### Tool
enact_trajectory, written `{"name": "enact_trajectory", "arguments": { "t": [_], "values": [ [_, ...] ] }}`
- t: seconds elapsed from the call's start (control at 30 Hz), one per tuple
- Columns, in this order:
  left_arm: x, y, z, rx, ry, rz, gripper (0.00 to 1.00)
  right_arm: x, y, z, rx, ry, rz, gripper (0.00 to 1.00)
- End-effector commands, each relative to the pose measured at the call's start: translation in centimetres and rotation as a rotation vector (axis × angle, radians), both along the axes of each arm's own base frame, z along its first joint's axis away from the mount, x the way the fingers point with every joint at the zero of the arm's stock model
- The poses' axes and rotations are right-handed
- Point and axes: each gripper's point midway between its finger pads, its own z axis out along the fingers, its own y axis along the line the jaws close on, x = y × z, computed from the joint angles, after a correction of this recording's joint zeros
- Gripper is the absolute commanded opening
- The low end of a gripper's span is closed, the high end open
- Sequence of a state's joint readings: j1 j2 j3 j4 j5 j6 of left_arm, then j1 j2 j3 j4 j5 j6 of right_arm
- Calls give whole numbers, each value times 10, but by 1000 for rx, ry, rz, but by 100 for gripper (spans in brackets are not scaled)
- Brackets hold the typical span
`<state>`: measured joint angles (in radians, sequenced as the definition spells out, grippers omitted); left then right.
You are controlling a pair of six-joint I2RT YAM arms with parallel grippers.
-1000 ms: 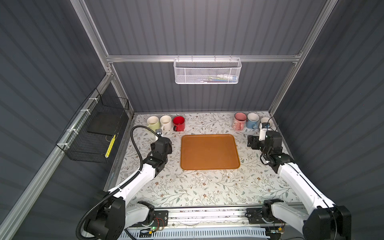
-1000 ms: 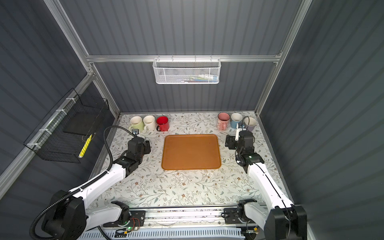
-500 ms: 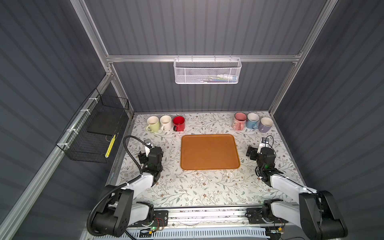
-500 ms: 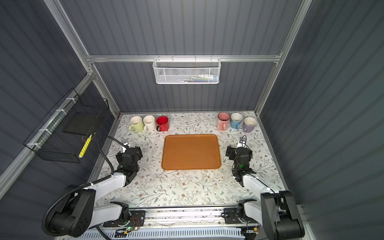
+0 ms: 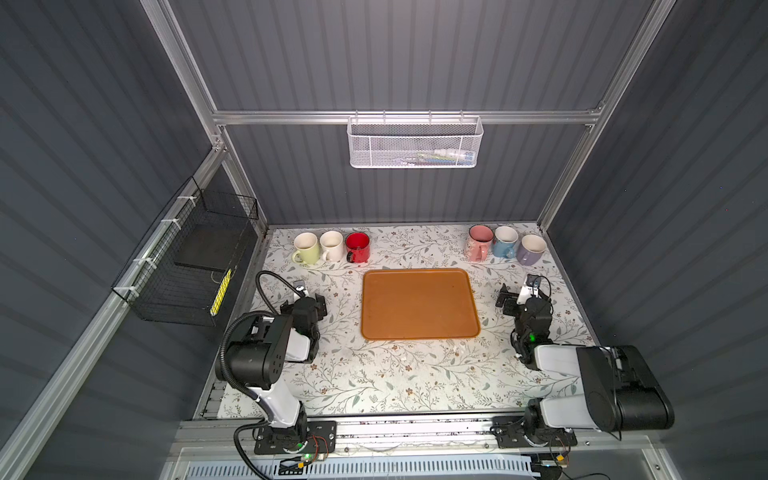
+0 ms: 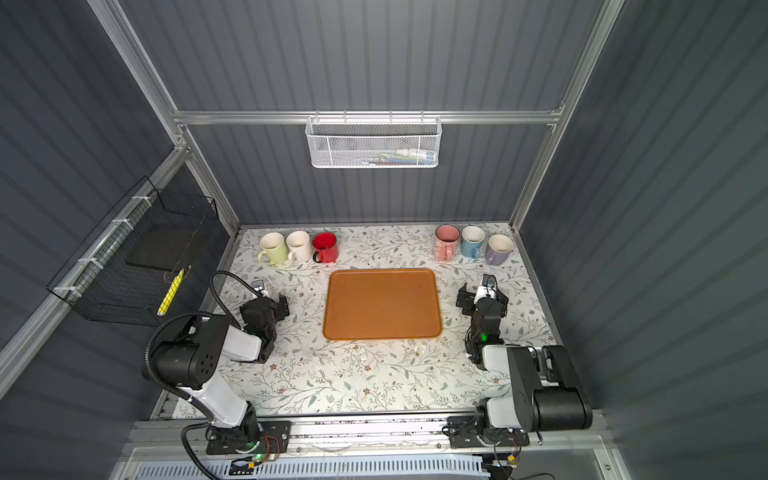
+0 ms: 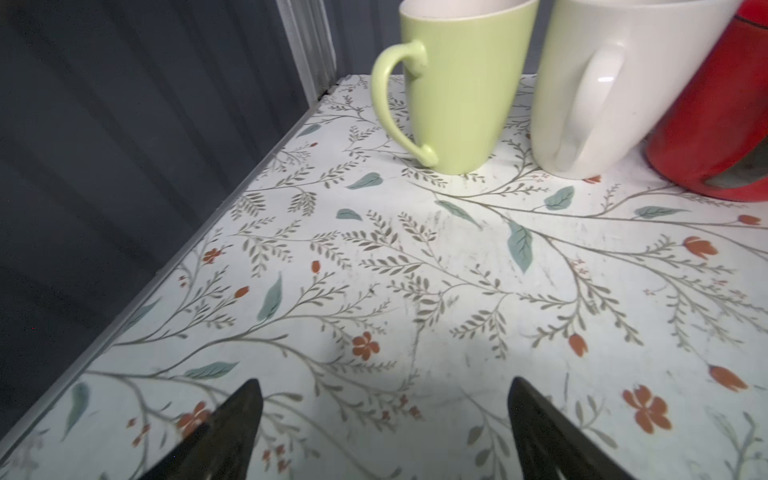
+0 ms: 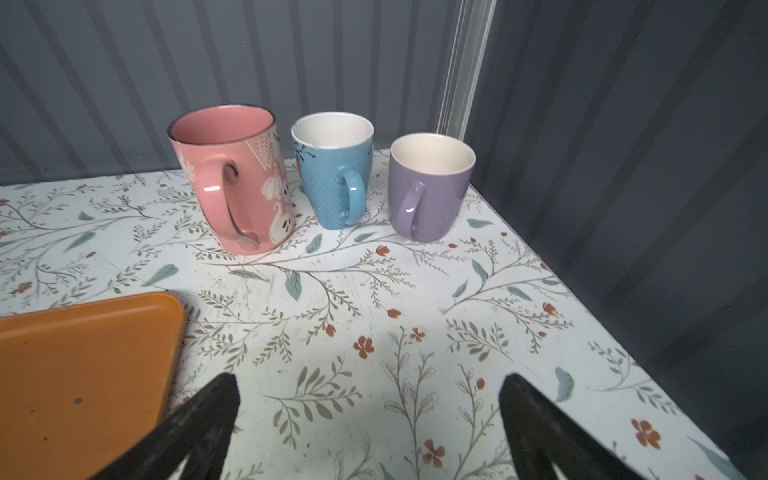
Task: Turn the mug right side up
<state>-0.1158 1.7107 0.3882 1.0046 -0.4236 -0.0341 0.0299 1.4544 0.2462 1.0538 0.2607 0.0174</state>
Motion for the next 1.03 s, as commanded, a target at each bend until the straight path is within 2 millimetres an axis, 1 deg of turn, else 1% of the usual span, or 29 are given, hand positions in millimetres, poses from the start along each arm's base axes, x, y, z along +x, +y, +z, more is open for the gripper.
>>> {"name": "enact_trajectory", "arguments": {
  "t": [0.0,0.03,0.1,0.13,0.17,0.27,1.0],
  "values": [
    [15,-13,10,-7,-27,-92,92,5,7,17,8,-80,44,99],
    [15,-13,7,-9,2,-91,92,6,9,15,12,-58,56,99],
    [18,-10,5,-5,19,-69,93,9,10,16,5,-72,68,99],
    [18,-10,6,-7,12,-70,99,9,10,17,4,-75,66,99],
    [18,-10,5,-7,18,-68,100,10,9,16,8,-61,61,99],
    [18,-10,5,-8,13,-67,100,13,7,14,20,-48,64,99],
    [18,-9,5,-11,16,-67,100,14,7,13,29,-38,68,99]
  ]
}}
